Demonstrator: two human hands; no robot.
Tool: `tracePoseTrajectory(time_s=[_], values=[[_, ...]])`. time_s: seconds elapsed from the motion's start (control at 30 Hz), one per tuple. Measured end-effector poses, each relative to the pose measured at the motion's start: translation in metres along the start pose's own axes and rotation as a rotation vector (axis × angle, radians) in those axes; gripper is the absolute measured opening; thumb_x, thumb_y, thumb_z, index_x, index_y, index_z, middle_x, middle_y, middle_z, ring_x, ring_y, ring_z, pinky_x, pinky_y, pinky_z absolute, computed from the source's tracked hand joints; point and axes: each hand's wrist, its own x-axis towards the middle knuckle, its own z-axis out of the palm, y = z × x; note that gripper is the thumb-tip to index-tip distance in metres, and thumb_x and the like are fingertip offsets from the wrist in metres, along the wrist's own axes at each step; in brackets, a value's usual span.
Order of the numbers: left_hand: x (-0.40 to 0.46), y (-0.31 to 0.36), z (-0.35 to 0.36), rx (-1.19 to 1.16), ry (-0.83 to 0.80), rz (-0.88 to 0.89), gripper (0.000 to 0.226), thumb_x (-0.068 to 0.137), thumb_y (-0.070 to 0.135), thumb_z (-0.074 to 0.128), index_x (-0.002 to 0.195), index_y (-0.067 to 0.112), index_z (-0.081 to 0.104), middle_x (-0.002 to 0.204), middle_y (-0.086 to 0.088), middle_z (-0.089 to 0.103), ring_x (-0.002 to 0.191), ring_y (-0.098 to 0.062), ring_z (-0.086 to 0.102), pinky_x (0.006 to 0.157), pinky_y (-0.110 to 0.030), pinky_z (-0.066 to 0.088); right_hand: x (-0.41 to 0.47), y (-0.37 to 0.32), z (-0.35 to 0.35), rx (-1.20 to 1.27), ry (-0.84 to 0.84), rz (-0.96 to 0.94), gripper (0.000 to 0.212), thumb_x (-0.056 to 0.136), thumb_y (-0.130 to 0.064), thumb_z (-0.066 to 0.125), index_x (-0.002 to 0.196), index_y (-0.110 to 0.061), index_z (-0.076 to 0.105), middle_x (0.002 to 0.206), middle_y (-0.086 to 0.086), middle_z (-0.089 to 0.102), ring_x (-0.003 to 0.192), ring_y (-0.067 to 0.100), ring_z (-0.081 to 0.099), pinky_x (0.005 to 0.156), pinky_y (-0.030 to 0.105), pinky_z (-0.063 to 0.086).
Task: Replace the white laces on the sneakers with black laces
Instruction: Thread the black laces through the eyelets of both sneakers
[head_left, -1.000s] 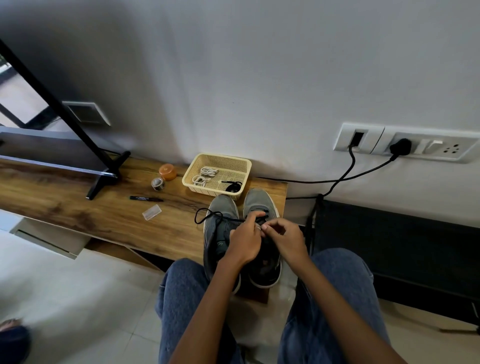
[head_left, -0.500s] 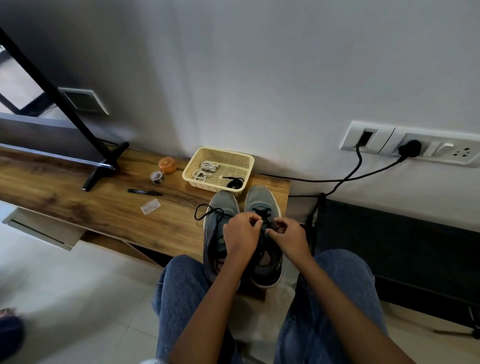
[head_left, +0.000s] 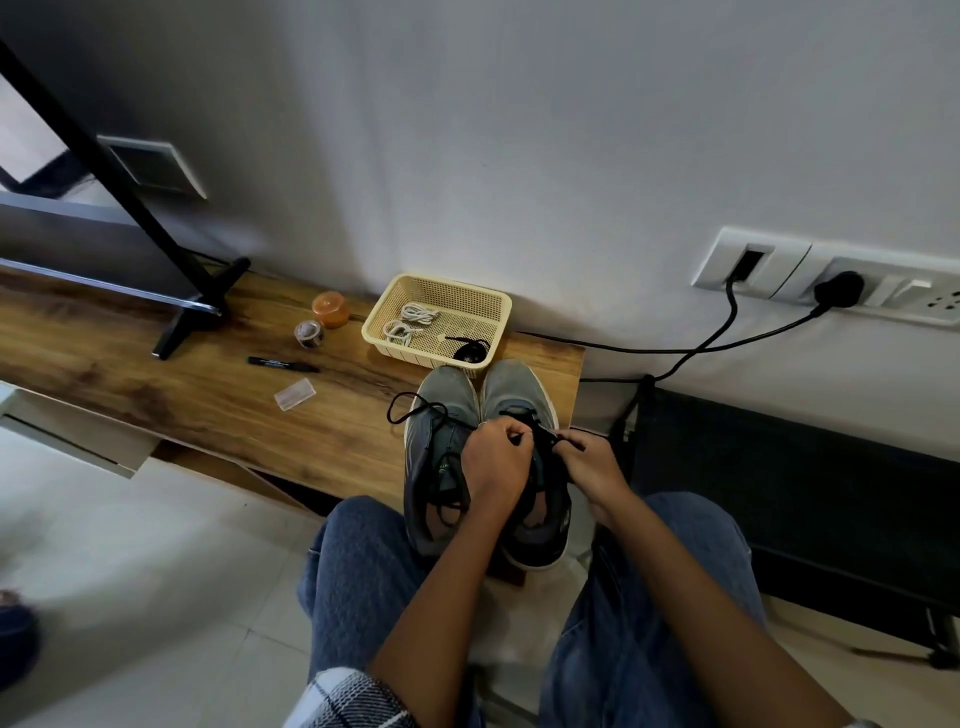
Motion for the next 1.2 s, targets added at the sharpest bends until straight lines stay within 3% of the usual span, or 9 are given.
tracePoseTrajectory(time_s=[0.27, 0.9, 1.2], values=[[0.0021, -0.0040, 0.0041, 0.005, -0.009, -0.024, 0.009, 0.089, 0.027, 0.063, 0.090, 0.022, 0.071, 0.094, 0.004, 0.071, 0.088, -0.015, 0.064, 0.073, -0.029, 0.049, 0.0039, 0.0032, 0.0010, 0.128, 0.015, 0.107, 0.026, 0.095, -0.002, 0.046, 0.098, -0.007, 0.071, 0.086, 0.007, 0.068, 0.077, 0.015, 0.061, 0.065, 0.024, 0.049], [0.0047, -0.0090, 0.0039, -0.060, -0.043, -0.056, 0.012, 0.091, 0.031, 0.062, 0.095, 0.028, 0.073, 0.097, 0.009, 0.072, 0.091, -0.012, 0.064, 0.069, -0.024, 0.044, 0.0033, 0.0039, -0.0006, 0.192, -0.021, 0.117, 0.026, 0.094, -0.001, 0.046, 0.104, -0.007, 0.069, 0.091, 0.008, 0.068, 0.081, 0.016, 0.062, 0.067, 0.023, 0.050], [0.0058, -0.0093, 0.0089, -0.008, -0.051, -0.031, 0.011, 0.091, 0.031, 0.062, 0.095, 0.027, 0.072, 0.098, 0.009, 0.071, 0.091, -0.013, 0.064, 0.067, -0.023, 0.042, 0.0032, 0.0054, -0.0021, 0.146, -0.045, 0.072, 0.027, 0.093, 0.000, 0.047, 0.092, -0.014, 0.070, 0.096, 0.011, 0.068, 0.086, 0.019, 0.062, 0.073, 0.027, 0.050]])
